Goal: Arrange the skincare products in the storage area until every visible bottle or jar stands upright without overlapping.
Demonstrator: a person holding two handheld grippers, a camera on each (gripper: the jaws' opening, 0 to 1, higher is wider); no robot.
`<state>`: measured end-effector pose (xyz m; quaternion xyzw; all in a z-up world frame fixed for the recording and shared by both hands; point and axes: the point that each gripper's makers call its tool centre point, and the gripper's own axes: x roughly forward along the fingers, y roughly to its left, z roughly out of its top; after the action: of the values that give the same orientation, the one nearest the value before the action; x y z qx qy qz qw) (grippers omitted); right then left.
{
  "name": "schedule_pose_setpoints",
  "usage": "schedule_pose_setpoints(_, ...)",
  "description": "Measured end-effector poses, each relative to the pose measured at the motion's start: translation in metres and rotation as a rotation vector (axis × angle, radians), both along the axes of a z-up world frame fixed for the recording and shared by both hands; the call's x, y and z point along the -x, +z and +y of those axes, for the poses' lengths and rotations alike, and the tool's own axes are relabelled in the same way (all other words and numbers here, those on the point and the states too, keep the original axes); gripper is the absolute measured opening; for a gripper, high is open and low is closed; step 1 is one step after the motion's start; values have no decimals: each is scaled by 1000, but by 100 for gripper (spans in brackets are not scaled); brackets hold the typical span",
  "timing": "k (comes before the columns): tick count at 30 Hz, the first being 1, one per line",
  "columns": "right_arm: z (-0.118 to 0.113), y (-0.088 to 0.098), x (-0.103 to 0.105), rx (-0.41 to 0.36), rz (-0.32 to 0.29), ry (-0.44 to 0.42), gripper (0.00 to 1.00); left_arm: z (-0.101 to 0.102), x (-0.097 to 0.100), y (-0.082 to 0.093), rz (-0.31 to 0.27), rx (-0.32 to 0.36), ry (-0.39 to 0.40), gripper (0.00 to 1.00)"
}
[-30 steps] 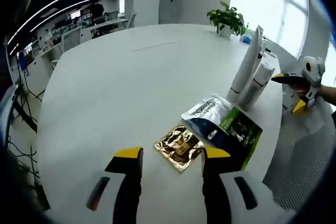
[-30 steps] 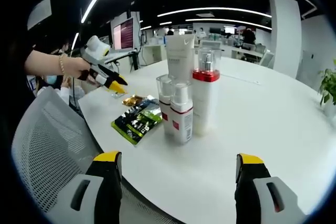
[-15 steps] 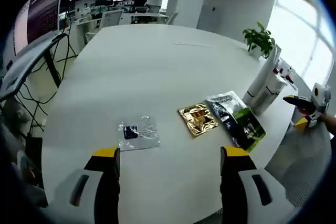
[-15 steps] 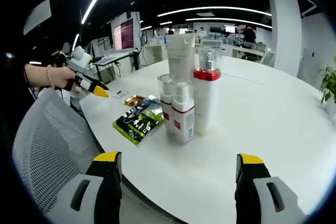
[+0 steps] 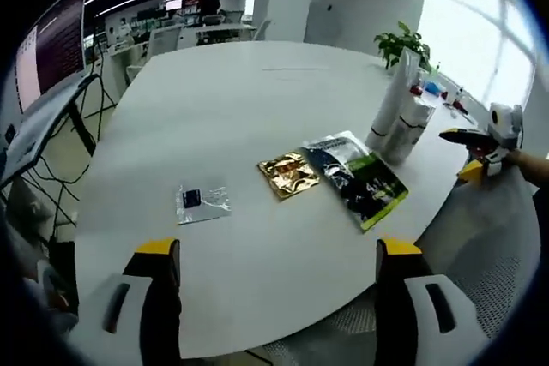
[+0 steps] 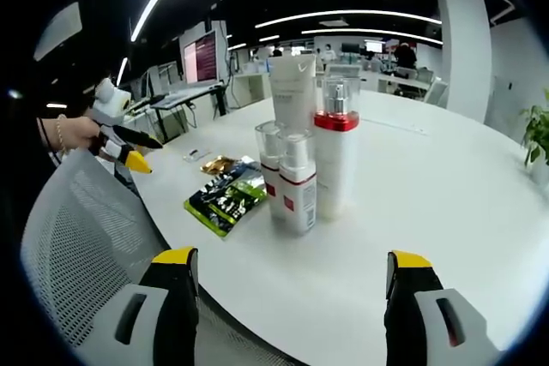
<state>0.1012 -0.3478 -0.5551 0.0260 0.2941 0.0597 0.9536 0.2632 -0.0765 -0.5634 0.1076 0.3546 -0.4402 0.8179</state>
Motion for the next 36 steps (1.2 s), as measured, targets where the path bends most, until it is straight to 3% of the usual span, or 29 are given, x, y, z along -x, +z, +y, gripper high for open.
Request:
schedule_pose_setpoints(1,0,0,0,0,1,0,97,-4,0,5,-8,30,11,87)
schedule_pose_setpoints(4,-1,-1,0,0,1,-1,97,2,-9,5,-63,-5,38,89)
schedule_pose_setpoints(8,-2,-1,0,1,1,-6,98,5,-12,1,-37,-9,86,92)
schedule_pose_setpoints(17,-2,-1,0,0,1,-8,99,7,-10,0,-34,-26,86,90)
schedule_pose_setpoints(23,-3,0,-1,3,-8,-12,98,16,-13,-5,44,-41,113,90)
schedule_pose_setpoints(28,-7,4,-2,4,-29,-28,98,24,-36,-11,23,-122,97,86)
schedule_pose_setpoints(36,-8,4,-1,9,-31,-34,97,24,-67,-25,66,-138,133,75)
